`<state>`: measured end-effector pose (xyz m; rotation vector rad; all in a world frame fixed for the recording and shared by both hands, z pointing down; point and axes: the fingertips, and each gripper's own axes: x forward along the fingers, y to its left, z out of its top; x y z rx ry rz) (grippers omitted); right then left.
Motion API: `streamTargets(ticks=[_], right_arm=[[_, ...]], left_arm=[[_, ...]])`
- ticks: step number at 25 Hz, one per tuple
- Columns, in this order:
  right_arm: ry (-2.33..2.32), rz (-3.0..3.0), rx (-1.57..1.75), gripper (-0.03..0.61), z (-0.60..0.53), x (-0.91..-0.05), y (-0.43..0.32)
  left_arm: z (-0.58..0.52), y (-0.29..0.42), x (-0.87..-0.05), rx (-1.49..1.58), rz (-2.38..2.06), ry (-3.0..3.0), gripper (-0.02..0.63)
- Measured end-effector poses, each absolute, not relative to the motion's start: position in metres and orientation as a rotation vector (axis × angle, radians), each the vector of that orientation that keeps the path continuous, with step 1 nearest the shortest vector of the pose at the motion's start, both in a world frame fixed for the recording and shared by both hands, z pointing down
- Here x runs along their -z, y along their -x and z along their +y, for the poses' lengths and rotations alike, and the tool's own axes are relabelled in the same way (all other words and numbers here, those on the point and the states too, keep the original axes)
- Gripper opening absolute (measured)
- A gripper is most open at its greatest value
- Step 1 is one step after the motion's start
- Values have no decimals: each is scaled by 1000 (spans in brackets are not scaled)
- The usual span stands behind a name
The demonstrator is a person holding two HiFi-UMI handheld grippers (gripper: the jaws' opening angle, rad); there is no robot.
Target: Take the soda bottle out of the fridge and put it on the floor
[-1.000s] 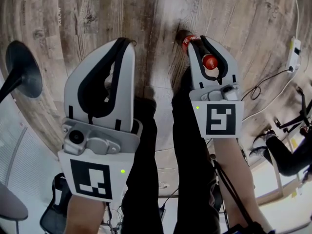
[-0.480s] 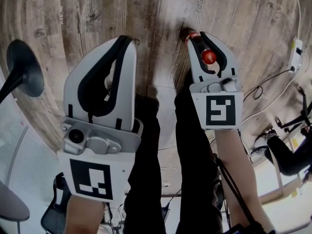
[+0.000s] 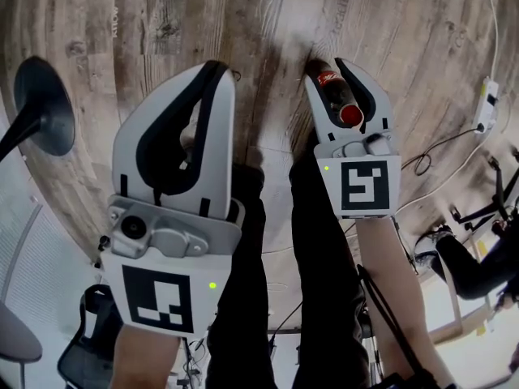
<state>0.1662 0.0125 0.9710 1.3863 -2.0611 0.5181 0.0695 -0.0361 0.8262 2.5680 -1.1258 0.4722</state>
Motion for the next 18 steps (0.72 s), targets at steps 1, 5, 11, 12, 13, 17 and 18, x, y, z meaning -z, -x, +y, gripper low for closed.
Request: streamTargets(ticks=[1,5,11,12,13,17,18], right_arm=[[-1389,-2063,-509,178,11,-968,-167],[-1418,-2063,-476,176,4,-954,-173],[-1483,-2100,-417,173,-24,-911,-174],[-1489,-2112,-401,172,-30,-901,-172],[-1497,-2126,-387,173,-37,-890,-169],[-1545,-2178,-342,170,-66,-838,-161],[-1556,-2192,-329,169,-73,-823,-159]], left_arm=[[-36,-69,-825,-471,-1129,-2568,12],[-38,-67,-818,-464,-1139,-2575,12],[-58,-60,-786,-414,-1195,-2580,12],[-63,-58,-777,-402,-1214,-2583,12],[-69,-56,-768,-390,-1232,-2588,12],[-87,-50,-731,-356,-1284,-2614,11],[-92,-49,-721,-348,-1296,-2618,12]])
